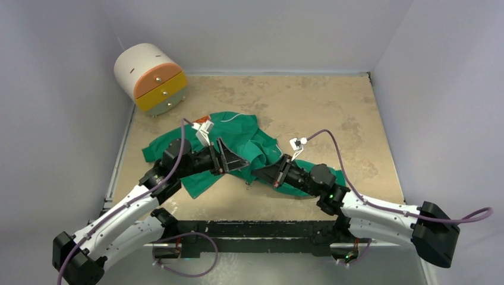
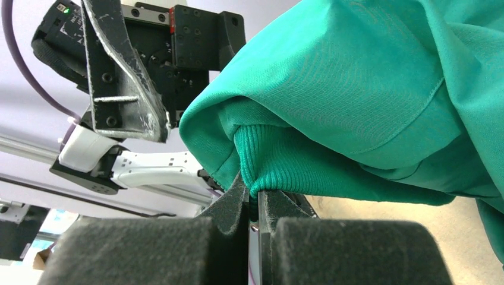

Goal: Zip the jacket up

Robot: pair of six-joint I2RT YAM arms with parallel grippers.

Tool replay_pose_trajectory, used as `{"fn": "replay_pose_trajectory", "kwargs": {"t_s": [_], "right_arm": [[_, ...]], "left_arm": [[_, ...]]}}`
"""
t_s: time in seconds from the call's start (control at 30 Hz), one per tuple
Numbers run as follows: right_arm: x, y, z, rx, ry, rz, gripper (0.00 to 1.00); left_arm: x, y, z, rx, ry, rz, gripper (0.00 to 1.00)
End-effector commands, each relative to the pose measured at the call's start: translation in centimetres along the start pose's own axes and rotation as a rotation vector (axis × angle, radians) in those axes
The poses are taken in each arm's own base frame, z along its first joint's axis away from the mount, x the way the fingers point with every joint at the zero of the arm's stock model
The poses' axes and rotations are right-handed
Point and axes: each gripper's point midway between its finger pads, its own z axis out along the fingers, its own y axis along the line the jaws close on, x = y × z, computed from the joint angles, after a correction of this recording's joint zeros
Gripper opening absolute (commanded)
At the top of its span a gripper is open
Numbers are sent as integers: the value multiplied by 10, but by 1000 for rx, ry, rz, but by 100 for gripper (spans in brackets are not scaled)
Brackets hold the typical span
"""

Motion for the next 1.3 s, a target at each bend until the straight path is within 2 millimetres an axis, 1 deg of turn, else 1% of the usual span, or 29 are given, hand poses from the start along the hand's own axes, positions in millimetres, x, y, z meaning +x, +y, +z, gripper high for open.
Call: {"fn": "replay_pose_trajectory", "kwargs": {"t_s": [0.0,0.07,0.17,0.2,0.27,0.3,0.4,0.47,0.5,0.6,0.7,0.77,0.8,0.87,0.97,1.1,1.2,1.27], "right_arm": [[-17,36,6,-108,-37,-19,0],[-17,38,8,-112,-34,-20,0],[-15,40,10,-119,-22,-25,0],[-15,40,10,-123,-19,-24,0],[-14,40,10,-128,-14,-24,0],[-14,41,9,-131,-14,-24,0],[-12,44,8,-151,-7,-30,0],[-10,45,7,-159,3,-38,0],[-8,46,6,-165,12,-43,0],[0,47,3,-185,50,-62,0],[5,45,1,-178,79,-84,1],[6,43,-3,-169,85,-88,25],[6,42,-4,-164,84,-89,35],[5,43,-8,-169,77,-94,47],[2,51,-11,-202,64,-108,58],[-2,59,-9,-238,52,-130,67],[-5,63,-5,-253,42,-144,68],[-7,74,-5,-303,28,-149,68]], "left_arm": [[6,-22,2,126,36,43,73],[10,-22,6,119,52,57,72],[8,-24,8,116,43,73,68],[5,-26,8,115,34,76,65],[3,-27,8,116,23,84,57],[3,-27,8,116,24,84,51],[3,-27,10,121,26,83,29],[2,-28,10,123,24,88,11],[1,-30,10,126,21,91,0],[1,-32,11,133,28,99,0],[1,-39,10,164,35,105,0],[2,-46,8,198,39,106,0],[1,-52,7,222,38,107,0],[2,-63,4,277,50,91,0],[5,-75,0,352,68,62,0],[7,-82,-2,392,85,43,0],[10,-89,-6,423,105,41,0],[13,-88,-7,418,121,41,0]]}}
